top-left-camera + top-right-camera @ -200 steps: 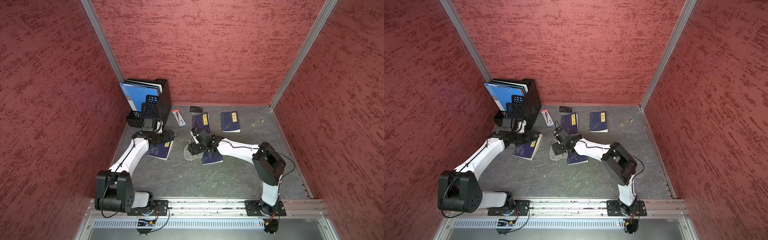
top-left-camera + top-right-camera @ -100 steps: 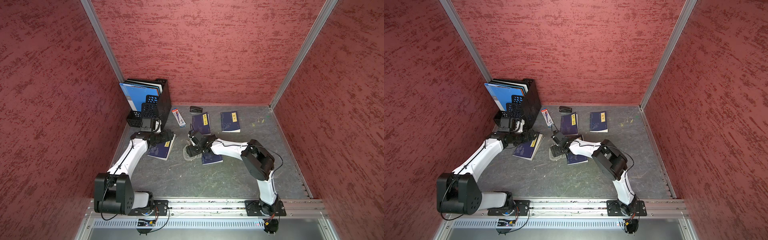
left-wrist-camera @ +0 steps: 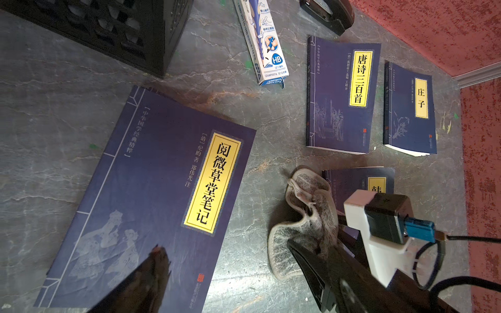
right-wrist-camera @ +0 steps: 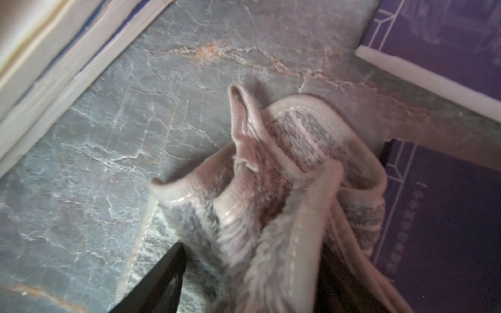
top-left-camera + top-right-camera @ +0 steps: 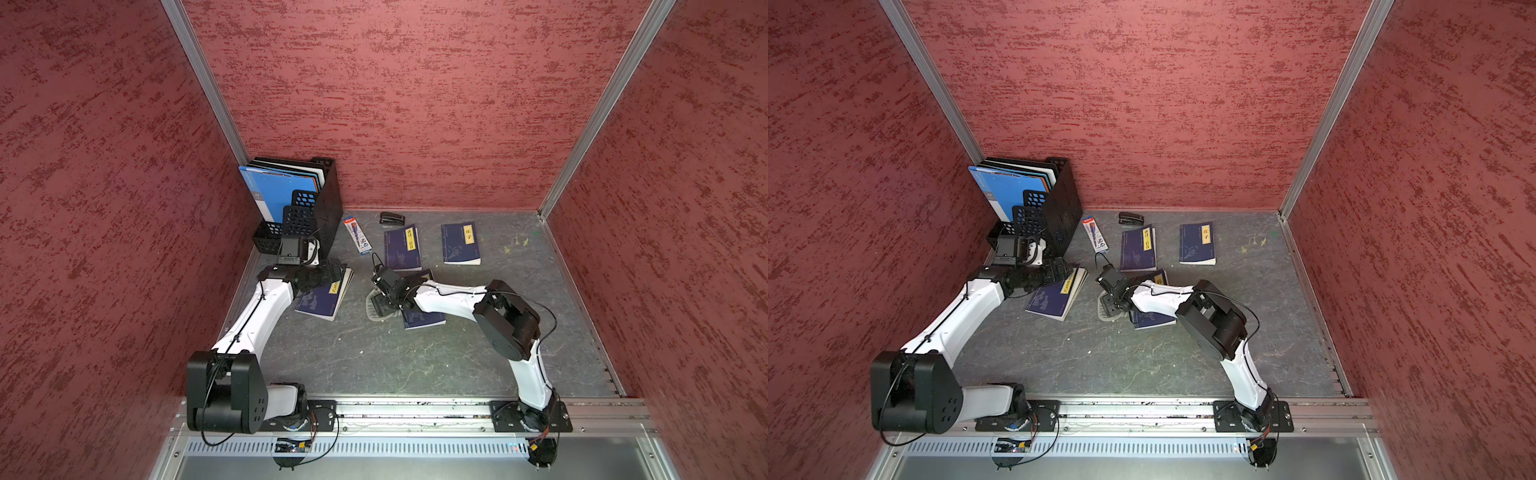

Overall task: Wipe the cover of the book
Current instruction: Pick up the cleaning item at the center of the board.

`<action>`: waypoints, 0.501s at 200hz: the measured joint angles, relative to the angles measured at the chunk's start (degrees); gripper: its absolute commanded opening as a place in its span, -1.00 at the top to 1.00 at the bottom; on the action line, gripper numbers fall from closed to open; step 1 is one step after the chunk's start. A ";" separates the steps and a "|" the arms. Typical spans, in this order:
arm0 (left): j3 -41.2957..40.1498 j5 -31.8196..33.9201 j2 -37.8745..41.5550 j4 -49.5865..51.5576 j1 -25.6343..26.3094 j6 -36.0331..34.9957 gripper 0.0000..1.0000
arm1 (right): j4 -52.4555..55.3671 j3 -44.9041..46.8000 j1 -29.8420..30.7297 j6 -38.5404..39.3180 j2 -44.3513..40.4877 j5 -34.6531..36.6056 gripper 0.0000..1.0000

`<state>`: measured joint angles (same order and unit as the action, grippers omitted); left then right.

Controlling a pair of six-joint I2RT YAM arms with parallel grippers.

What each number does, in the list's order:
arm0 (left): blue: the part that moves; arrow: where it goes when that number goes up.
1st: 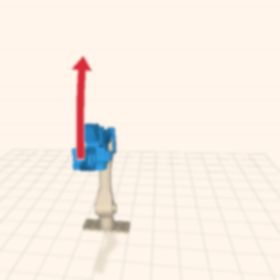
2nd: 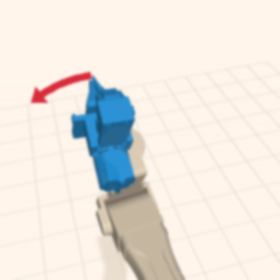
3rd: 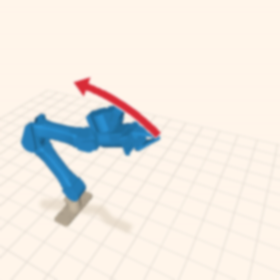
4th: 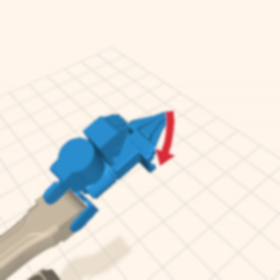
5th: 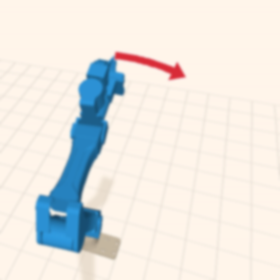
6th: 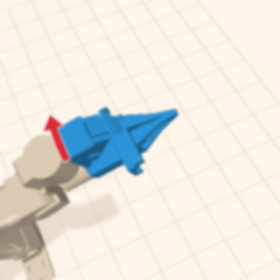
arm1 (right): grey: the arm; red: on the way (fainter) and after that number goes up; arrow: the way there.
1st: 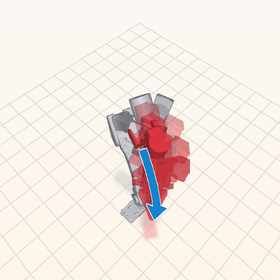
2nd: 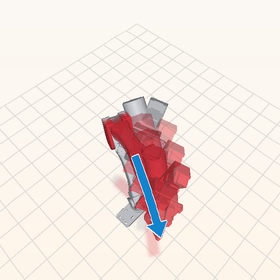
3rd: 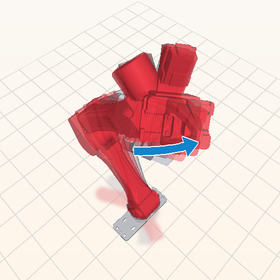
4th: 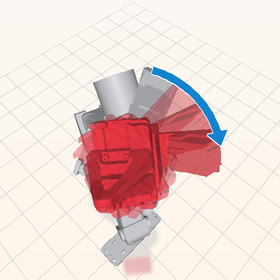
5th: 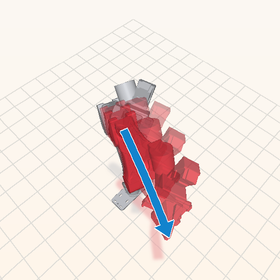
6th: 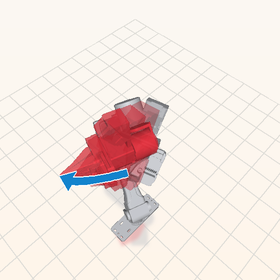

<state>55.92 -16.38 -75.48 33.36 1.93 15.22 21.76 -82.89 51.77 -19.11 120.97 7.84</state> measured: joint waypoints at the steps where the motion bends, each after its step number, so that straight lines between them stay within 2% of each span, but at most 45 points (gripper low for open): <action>1: 0.00 0.00 0.02 0.00 -0.02 0.00 -0.85 | 0.04 -0.04 0.02 0.07 0.04 0.00 -0.28; 57: -0.87 -0.13 0.31 -0.02 -0.61 0.02 -0.85 | 0.72 -1.05 0.55 0.02 0.98 3.19 0.31; 100: -1.31 -0.26 0.33 -0.15 -0.70 0.04 -0.85 | -0.83 0.96 0.57 -0.15 -0.31 3.52 0.55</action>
<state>54.61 -16.64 -75.16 33.21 1.23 15.27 20.93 -81.93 52.34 -19.27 120.66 11.35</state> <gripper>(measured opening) 0.928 0.253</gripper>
